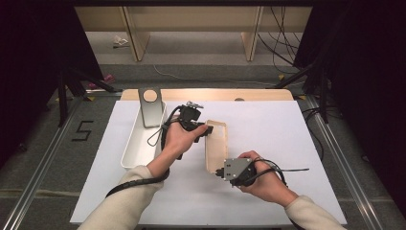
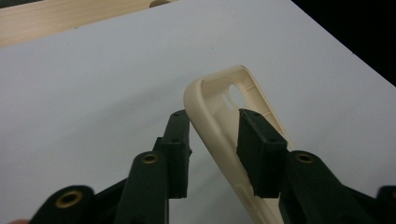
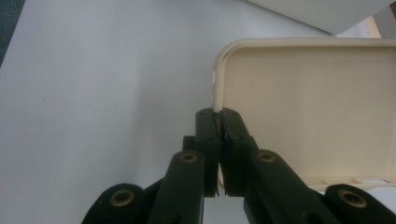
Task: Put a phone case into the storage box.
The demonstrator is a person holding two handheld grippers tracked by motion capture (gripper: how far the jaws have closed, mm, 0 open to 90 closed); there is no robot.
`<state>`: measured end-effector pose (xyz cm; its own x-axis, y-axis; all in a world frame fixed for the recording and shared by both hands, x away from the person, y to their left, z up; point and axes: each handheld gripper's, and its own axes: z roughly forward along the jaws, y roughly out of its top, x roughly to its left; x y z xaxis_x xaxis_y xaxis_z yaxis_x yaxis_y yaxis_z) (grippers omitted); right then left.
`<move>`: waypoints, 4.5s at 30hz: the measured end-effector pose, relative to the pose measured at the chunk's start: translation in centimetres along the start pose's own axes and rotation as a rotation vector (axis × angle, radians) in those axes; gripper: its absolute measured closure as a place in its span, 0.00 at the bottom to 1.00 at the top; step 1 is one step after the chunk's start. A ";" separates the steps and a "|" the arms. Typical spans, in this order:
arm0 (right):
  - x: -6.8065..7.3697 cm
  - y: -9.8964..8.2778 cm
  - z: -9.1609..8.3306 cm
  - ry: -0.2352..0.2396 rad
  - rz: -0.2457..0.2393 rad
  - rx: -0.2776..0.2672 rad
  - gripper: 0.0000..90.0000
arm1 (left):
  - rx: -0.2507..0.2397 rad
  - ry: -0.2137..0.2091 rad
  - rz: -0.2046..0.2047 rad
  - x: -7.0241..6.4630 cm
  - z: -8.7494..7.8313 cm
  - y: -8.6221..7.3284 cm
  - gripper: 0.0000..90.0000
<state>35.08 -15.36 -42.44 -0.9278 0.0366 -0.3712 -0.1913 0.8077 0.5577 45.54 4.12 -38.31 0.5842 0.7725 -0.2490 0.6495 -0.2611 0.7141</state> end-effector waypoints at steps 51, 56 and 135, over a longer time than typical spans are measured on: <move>-2.2 -5.4 -2.8 -0.057 0.619 -0.206 0.23 | -0.378 -0.003 0.230 1.9 -7.5 -2.0 0.91; -2.2 -6.3 -3.4 -0.074 0.655 -0.224 0.22 | -0.389 -0.005 0.226 2.5 -8.2 -2.1 0.91; -1.9 -9.5 -5.9 -0.132 0.740 -0.257 0.18 | -0.467 0.138 0.224 12.6 -16.5 -0.5 0.90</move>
<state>36.80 -26.63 -42.64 -0.8006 0.5929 0.0866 0.3770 0.3860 0.8419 44.50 23.49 -31.05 0.5937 0.8046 0.0094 0.2120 -0.1677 0.9628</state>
